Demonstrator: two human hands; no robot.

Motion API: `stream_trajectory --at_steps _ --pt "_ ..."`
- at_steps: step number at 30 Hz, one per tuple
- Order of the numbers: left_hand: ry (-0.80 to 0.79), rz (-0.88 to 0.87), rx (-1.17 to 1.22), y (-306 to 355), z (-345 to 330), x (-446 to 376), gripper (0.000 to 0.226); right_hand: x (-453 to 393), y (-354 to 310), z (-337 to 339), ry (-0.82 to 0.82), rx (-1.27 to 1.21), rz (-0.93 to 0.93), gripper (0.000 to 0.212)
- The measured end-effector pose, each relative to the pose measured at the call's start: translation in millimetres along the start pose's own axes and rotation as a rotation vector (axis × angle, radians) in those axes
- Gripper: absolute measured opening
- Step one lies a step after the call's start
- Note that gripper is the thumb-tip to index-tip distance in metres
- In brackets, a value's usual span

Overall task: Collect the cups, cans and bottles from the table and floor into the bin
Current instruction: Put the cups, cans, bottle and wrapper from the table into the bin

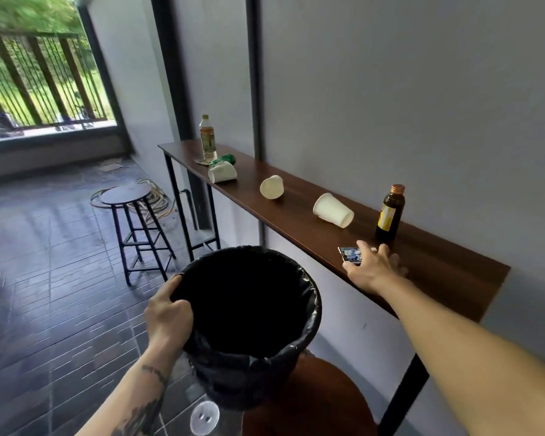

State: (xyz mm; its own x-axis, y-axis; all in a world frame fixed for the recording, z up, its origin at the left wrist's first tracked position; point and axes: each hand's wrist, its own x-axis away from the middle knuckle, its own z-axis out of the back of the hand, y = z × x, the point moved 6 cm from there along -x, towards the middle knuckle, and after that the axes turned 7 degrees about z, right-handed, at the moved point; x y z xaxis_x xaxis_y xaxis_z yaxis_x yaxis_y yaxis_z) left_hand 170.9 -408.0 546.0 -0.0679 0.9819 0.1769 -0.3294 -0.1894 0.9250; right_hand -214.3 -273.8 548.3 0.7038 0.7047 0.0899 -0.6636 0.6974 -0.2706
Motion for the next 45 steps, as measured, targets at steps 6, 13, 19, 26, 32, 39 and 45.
stream_trajectory --at_steps 6,13,19,26,32,39,45 --pt "0.003 0.021 0.005 -15.1 -16.5 -6.4 0.075 -14.0 -5.2 -2.9 0.036 0.048 0.02 0.066" --pt "-0.02 0.005 0.038 -14.9 -24.8 -13.9 0.072 -16.2 -19.4 1.6 0.271 0.105 0.031 0.048" --pt "-0.097 0.002 0.068 -23.0 -28.1 -42.8 0.073 3.3 -64.0 8.4 0.458 0.078 0.197 0.038" --pt "-0.194 0.01 0.078 -10.1 -30.1 -75.6 0.073 46.3 -166.7 -71.9 0.141 -0.106 0.458 0.041" --pt "-0.321 0.017 0.075 -7.1 -43.3 -99.9 0.078 48.5 -183.9 -110.0 0.02 -0.008 0.364 0.053" --pt "-0.364 0.012 0.038 -4.2 -61.0 -108.8 0.082 33.6 -123.8 -20.6 0.371 -0.178 0.224 0.041" --pt "-0.34 0.048 0.03 5.4 -74.9 -99.6 0.075 11.1 -32.7 48.6 0.573 -0.318 -0.121 0.052"
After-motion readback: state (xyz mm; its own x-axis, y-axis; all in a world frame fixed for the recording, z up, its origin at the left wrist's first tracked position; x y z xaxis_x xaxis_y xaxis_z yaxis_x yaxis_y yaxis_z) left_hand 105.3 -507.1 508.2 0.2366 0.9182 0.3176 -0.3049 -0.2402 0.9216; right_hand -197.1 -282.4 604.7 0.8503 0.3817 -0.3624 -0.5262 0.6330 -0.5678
